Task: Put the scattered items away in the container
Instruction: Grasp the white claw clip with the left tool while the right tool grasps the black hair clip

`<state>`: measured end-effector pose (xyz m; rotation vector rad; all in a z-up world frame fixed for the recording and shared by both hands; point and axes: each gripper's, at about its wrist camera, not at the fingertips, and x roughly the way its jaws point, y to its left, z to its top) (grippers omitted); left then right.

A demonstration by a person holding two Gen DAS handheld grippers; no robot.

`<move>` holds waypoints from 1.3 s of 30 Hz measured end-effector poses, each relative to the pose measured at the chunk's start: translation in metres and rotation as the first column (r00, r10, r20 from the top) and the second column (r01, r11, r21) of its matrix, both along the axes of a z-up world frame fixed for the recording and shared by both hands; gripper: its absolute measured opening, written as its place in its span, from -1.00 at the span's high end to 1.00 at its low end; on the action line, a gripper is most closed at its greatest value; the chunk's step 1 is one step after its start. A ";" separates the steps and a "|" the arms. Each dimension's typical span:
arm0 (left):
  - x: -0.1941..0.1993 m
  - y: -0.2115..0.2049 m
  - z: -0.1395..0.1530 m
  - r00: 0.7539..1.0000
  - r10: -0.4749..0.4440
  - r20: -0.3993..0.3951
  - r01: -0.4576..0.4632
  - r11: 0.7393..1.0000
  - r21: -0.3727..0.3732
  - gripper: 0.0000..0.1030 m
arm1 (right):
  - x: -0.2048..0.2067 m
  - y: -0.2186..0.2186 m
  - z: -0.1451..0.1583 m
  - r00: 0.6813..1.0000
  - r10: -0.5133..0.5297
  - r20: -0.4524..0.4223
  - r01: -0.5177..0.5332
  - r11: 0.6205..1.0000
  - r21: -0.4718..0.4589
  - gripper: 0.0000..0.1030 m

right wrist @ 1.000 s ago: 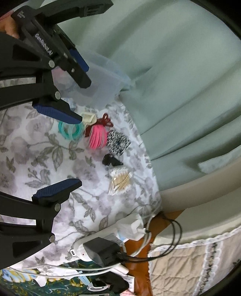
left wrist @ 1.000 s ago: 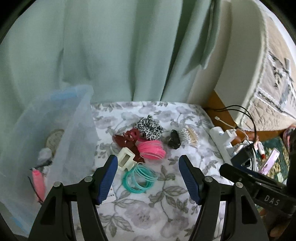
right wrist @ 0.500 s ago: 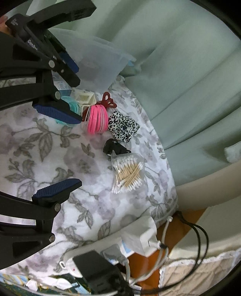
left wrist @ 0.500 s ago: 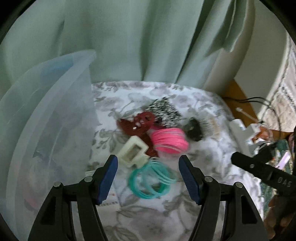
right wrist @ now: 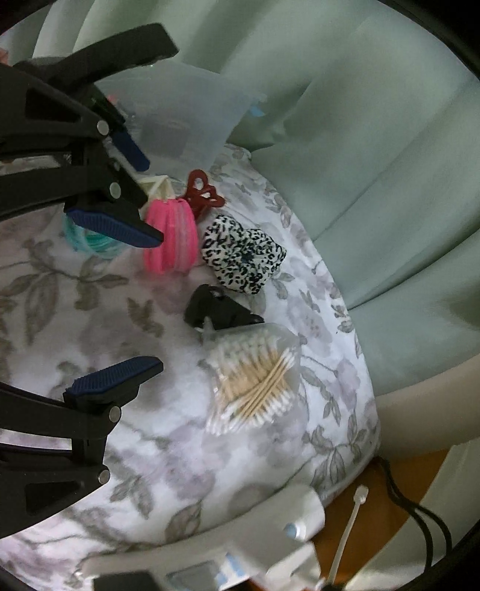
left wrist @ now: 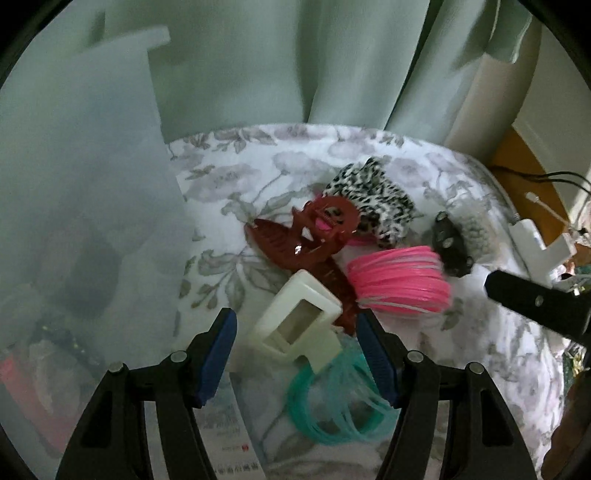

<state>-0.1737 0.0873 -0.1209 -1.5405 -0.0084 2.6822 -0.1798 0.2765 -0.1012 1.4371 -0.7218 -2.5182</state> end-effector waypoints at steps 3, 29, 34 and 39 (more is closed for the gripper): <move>-0.005 -0.001 -0.008 1.000 0.000 0.011 0.000 1.000 0.005 -0.33 | -0.011 -0.001 -0.005 1.000 -0.014 0.006 0.014 1.000 0.003 -0.26; -0.014 -0.001 -0.014 0.998 -0.055 0.005 0.055 0.997 0.051 -0.13 | -0.041 -0.004 -0.032 0.996 -0.070 0.050 0.068 0.997 0.038 0.29; -0.017 -0.014 -0.016 0.995 -0.100 0.006 0.100 0.994 0.049 -0.13 | -0.031 -0.002 -0.028 0.997 -0.067 0.044 0.066 0.997 0.029 0.29; -0.016 -0.016 -0.017 0.996 -0.084 0.008 0.084 0.995 0.053 -0.13 | -0.021 0.004 -0.024 0.995 -0.085 0.050 0.084 0.996 0.023 0.29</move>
